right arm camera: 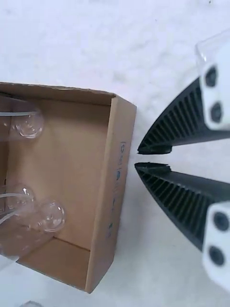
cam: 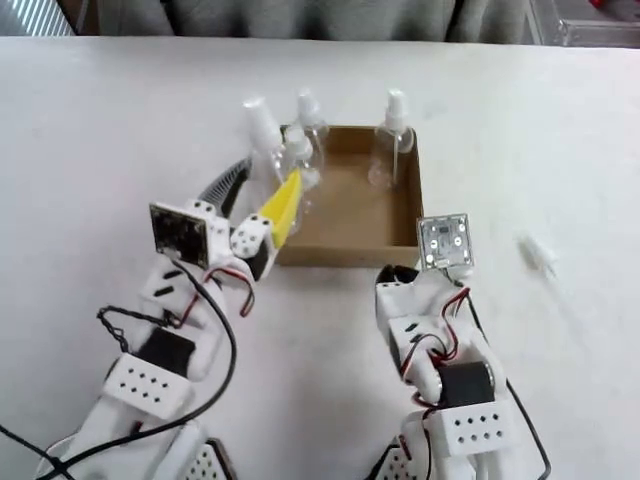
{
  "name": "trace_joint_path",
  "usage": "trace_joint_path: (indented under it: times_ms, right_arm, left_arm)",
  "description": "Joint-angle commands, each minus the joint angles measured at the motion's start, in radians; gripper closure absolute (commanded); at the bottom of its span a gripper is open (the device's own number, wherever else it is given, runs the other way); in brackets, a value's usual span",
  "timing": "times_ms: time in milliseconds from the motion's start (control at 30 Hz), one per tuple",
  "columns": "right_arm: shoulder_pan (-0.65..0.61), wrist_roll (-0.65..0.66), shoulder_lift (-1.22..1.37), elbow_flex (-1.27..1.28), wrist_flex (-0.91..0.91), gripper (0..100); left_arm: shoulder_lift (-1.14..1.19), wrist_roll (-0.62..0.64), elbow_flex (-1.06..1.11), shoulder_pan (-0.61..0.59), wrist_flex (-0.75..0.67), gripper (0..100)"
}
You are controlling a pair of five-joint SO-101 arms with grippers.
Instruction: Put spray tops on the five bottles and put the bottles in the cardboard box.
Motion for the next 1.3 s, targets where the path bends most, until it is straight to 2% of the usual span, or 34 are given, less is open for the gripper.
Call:
trace_joint_path:
  times_ms: [0,333,500,767,1267]
  right_arm:
    - [0.010,0.014,-0.010,0.002,-0.019,98.2]
    - [0.005,0.014,-0.010,0.005,-0.028,98.2]
    - [0.005,0.014,-0.010,0.006,-0.028,98.2]
    - [0.005,0.014,-0.010,0.006,-0.028,98.2]
    - [0.004,0.014,-0.010,0.092,-0.166,98.2]
  left_arm:
    - [0.002,0.012,0.023,0.019,-0.095,98]
    - [0.012,0.012,0.015,0.019,-0.121,98]
    - [0.154,0.012,-0.069,0.013,-0.129,98]
    - [0.423,0.011,-0.083,0.012,-0.399,98]
    - [0.832,0.005,-0.091,0.012,-0.770,98]
